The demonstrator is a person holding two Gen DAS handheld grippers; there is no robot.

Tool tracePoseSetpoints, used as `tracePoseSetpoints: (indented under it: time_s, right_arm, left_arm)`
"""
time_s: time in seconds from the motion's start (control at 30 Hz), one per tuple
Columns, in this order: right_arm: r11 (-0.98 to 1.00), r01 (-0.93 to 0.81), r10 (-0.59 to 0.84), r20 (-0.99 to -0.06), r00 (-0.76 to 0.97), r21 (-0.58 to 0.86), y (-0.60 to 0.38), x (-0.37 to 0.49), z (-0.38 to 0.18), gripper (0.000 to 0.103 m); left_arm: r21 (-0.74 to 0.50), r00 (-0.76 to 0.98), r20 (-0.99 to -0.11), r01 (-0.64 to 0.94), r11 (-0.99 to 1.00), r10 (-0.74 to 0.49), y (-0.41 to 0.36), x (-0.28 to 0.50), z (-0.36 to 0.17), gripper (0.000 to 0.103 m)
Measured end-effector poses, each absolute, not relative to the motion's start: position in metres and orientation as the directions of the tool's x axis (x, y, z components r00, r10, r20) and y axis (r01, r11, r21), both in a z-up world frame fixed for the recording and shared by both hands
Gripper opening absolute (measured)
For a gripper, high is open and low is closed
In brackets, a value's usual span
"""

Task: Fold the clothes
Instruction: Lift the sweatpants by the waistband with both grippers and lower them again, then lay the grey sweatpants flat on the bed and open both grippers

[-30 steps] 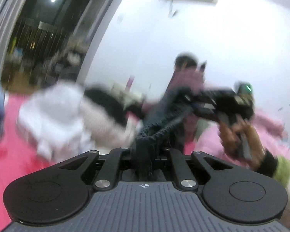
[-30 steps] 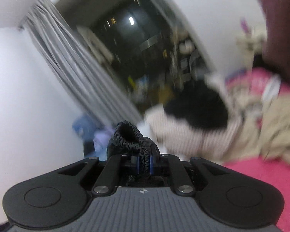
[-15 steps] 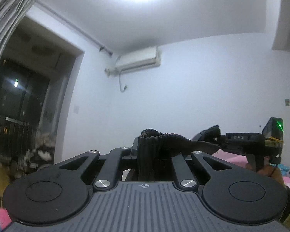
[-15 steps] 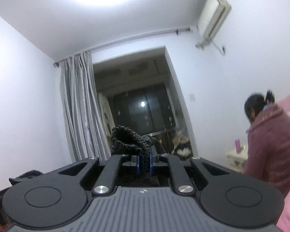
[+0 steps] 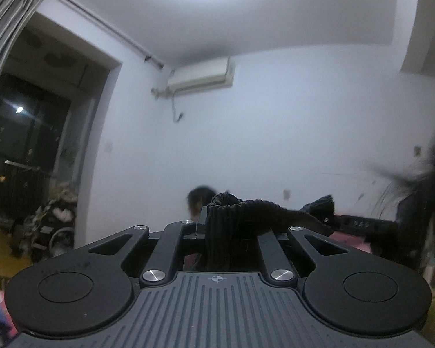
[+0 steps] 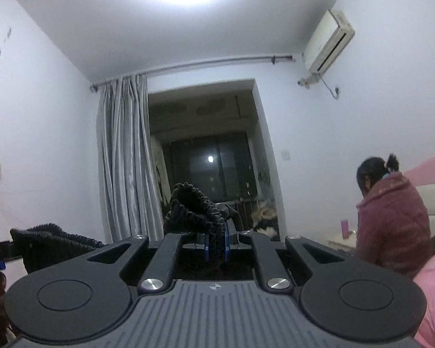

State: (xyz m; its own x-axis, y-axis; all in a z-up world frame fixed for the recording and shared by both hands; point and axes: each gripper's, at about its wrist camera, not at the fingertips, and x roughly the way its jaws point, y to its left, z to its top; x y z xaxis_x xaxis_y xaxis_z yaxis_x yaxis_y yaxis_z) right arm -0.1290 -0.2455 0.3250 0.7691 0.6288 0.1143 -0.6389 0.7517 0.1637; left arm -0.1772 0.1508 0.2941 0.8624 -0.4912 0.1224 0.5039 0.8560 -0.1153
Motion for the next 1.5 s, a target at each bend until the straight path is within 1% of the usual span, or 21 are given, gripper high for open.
tracePoseSetpoints:
  time_s: [0.13,0.3,0.37,0.53,0.67,0.8,0.87,0.9,0.93,0.97,1.0,1.03,1.1,1.13,1.17,1.2,1.27,1.37,1.4,1.43,1.5]
  right_arm:
    - [0.768,-0.614,0.623,0.010,0.782,0.183,-0.217,-0.098,0.293,0.011]
    - [0.780,-0.578,0.623,-0.197,0.757,0.240,-0.167,-0.010,0.233,0.011]
    - [0.793,-0.557,0.609,-0.287,0.739,0.249,-0.142,0.031,0.198,0.011]
    - [0.828,-0.494,0.558,-0.496,0.666,0.268,-0.079,0.129,0.098,0.011]
    - [0.845,-0.436,0.525,-0.635,0.566,0.309,-0.040,0.190,0.008,0.011]
    - [0.837,-0.405,0.535,-0.701,0.471,0.367,-0.018,0.230,-0.068,0.011]
    - [0.832,-0.388,0.544,-0.721,0.429,0.396,-0.012,0.246,-0.093,0.014]
    - [0.831,-0.375,0.546,-0.733,0.406,0.411,-0.011,0.254,-0.105,0.016]
    - [0.823,-0.354,0.560,-0.739,0.375,0.444,-0.012,0.264,-0.116,0.020]
    - [0.805,-0.317,0.591,-0.732,0.340,0.502,-0.016,0.275,-0.127,0.021]
    - [0.777,-0.278,0.629,-0.713,0.309,0.565,-0.022,0.284,-0.137,0.025]
    - [0.734,-0.229,0.679,-0.678,0.282,0.639,-0.031,0.291,-0.144,0.034]
    - [0.636,-0.094,0.763,-0.605,0.228,0.766,-0.050,0.304,-0.158,0.036]
    - [0.592,-0.036,0.792,-0.573,0.211,0.805,-0.059,0.308,-0.164,0.038]
    - [0.574,0.000,0.801,-0.562,0.206,0.819,-0.066,0.308,-0.166,0.040]
    - [0.555,0.035,0.811,-0.550,0.200,0.831,-0.072,0.308,-0.169,0.045]
    - [0.577,0.037,0.797,-0.572,0.192,0.816,-0.077,0.305,-0.166,0.047]
    - [0.682,-0.121,0.727,-0.652,0.214,0.721,-0.065,0.293,-0.137,0.059]
    - [0.703,-0.171,0.710,-0.667,0.225,0.690,-0.060,0.289,-0.127,0.067]
    - [0.725,-0.221,0.688,-0.684,0.242,0.652,-0.054,0.285,-0.117,0.072]
    - [0.775,-0.313,0.629,-0.717,0.299,0.549,-0.044,0.276,-0.095,0.073]
  left_arm:
    - [-0.165,0.894,-0.003,0.441,0.882,-0.448,0.161,-0.135,0.263,0.007]
    - [-0.330,0.889,-0.200,0.334,0.883,-0.411,0.201,-0.038,0.194,0.007]
    - [-0.368,0.875,-0.290,0.273,0.889,-0.389,0.215,0.005,0.159,0.007]
    - [-0.360,0.812,-0.492,0.140,0.922,-0.315,0.237,0.103,0.069,0.007]
    - [-0.344,0.734,-0.626,0.040,0.938,-0.261,0.258,0.151,-0.009,0.008]
    - [-0.329,0.664,-0.712,-0.028,0.944,-0.229,0.271,0.175,-0.065,0.011]
    - [-0.326,0.639,-0.736,-0.045,0.944,-0.224,0.276,0.177,-0.080,0.015]
    - [-0.336,0.632,-0.740,-0.050,0.940,-0.231,0.278,0.176,-0.085,0.024]
    - [-0.347,0.625,-0.743,-0.056,0.936,-0.238,0.281,0.175,-0.089,0.030]
    - [-0.359,0.623,-0.743,-0.064,0.931,-0.244,0.284,0.173,-0.091,0.040]
    - [-0.375,0.621,-0.742,-0.071,0.924,-0.253,0.287,0.172,-0.093,0.045]
    - [-0.405,0.620,-0.736,-0.079,0.911,-0.273,0.293,0.172,-0.094,0.047]
    - [-0.498,0.624,-0.708,-0.111,0.860,-0.329,0.307,0.171,-0.095,0.054]
    - [-0.545,0.631,-0.690,-0.130,0.828,-0.355,0.315,0.169,-0.096,0.055]
    - [-0.591,0.639,-0.670,-0.150,0.793,-0.379,0.323,0.168,-0.097,0.058]
    - [-0.625,0.649,-0.653,-0.169,0.762,-0.391,0.329,0.164,-0.097,0.059]
    - [-0.622,0.660,-0.648,-0.171,0.764,-0.380,0.334,0.151,-0.087,0.060]
    - [-0.618,0.677,-0.640,-0.174,0.767,-0.363,0.343,0.131,-0.071,0.060]
    - [-0.617,0.682,-0.638,-0.175,0.767,-0.357,0.345,0.124,-0.066,0.060]
    - [-0.616,0.688,-0.635,-0.176,0.768,-0.352,0.348,0.118,-0.061,0.060]
    - [-0.613,0.699,-0.630,-0.178,0.770,-0.340,0.353,0.104,-0.050,0.060]
